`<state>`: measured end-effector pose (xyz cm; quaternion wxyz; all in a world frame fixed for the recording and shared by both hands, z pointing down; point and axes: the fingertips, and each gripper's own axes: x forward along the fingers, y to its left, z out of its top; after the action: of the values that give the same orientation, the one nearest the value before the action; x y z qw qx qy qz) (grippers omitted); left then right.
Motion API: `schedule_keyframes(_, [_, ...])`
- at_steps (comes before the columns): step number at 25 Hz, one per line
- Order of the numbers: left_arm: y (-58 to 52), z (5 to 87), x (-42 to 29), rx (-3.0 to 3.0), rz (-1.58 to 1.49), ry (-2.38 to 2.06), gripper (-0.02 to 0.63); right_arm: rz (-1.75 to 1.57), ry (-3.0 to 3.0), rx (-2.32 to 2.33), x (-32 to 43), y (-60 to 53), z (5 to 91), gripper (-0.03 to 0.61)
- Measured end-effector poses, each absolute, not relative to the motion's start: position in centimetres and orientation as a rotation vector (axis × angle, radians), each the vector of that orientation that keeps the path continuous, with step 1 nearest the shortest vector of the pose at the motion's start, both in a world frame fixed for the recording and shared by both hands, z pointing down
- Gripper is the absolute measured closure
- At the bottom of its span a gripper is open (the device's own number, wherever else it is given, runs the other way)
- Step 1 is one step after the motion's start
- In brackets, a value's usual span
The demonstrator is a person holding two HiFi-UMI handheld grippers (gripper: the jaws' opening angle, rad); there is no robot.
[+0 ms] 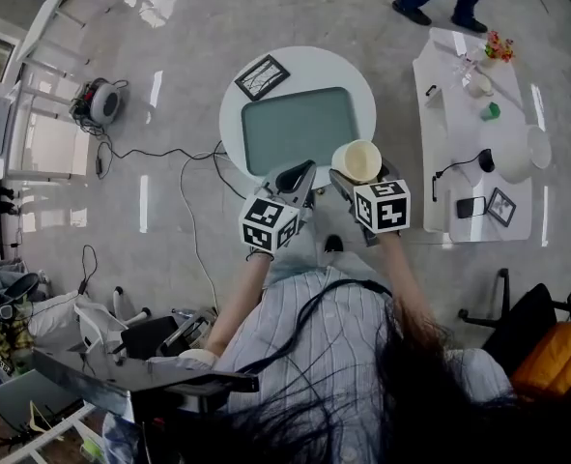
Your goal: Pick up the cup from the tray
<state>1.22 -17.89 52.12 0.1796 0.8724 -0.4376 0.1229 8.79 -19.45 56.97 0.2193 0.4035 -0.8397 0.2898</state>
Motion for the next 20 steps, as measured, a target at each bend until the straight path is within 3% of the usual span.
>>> schedule_keyframes(20, [-8.2,52.0,0.5,2.386,0.429,-1.333,0.600,0.856,-2.392,1.004,8.5,-11.4,56.3,0.167])
